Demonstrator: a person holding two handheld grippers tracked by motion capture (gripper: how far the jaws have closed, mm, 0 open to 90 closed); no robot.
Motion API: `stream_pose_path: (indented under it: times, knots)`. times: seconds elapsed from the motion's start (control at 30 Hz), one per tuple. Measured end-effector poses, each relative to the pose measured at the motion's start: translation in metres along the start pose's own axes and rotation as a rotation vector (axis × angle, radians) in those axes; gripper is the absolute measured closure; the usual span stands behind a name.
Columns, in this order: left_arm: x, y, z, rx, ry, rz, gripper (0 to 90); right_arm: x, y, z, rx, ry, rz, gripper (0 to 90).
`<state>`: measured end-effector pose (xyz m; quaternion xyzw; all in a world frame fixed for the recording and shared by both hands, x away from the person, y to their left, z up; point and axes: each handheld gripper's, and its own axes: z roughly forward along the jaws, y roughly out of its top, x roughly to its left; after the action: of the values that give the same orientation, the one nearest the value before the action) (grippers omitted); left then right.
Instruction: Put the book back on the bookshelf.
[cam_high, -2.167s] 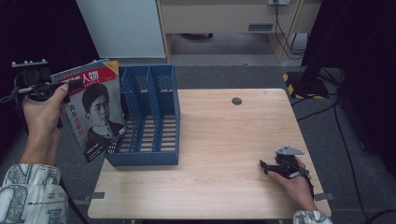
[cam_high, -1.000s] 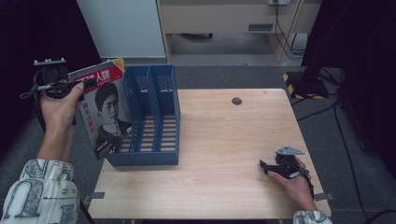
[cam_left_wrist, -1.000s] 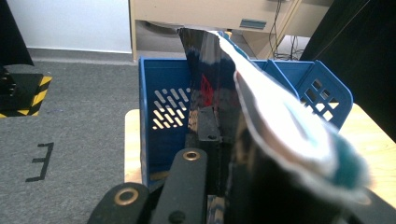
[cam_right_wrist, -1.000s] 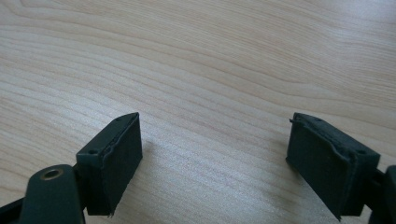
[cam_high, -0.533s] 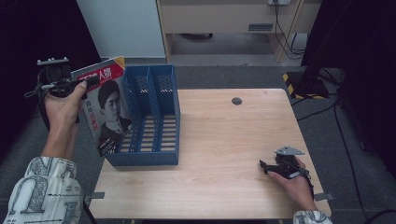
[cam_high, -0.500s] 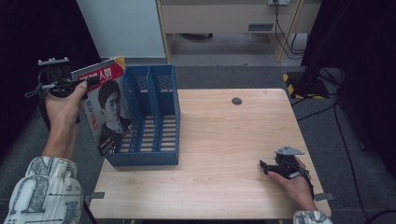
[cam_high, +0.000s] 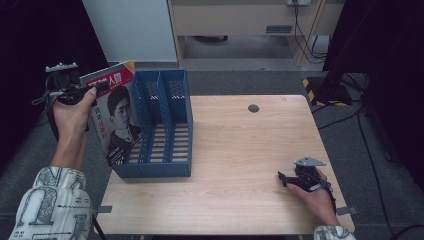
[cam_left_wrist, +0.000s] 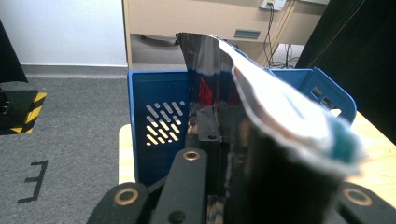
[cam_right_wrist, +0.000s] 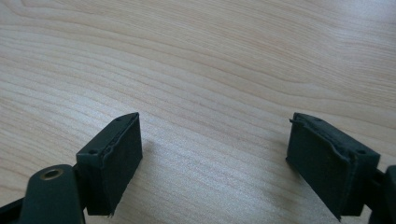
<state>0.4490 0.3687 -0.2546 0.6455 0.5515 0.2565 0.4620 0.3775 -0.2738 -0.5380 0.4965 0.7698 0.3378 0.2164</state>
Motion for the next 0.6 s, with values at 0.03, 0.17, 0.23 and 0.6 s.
stream_pose_path:
  times: [0.03,0.17,0.23,0.6]
  knots:
    - [0.0003,-0.0002,0.0002,-0.001,-0.002,0.001,86.6,-0.0001,0.0000,-0.0001,0.001,0.000,-0.002,18.3]
    - [0.0007,-0.0022,0.0017,-0.006,-0.002,0.006,86.5,0.0000,0.0000,0.0000,0.000,0.001,0.000,18.3]
    - [0.0005,-0.0032,0.0018,-0.001,0.008,0.011,86.6,-0.0001,0.0000,-0.0001,0.001,0.001,-0.001,18.3]
    - [0.0045,-0.0067,-0.0008,-0.033,0.035,0.002,86.6,-0.0001,-0.0001,-0.0002,0.001,0.001,-0.003,18.3]
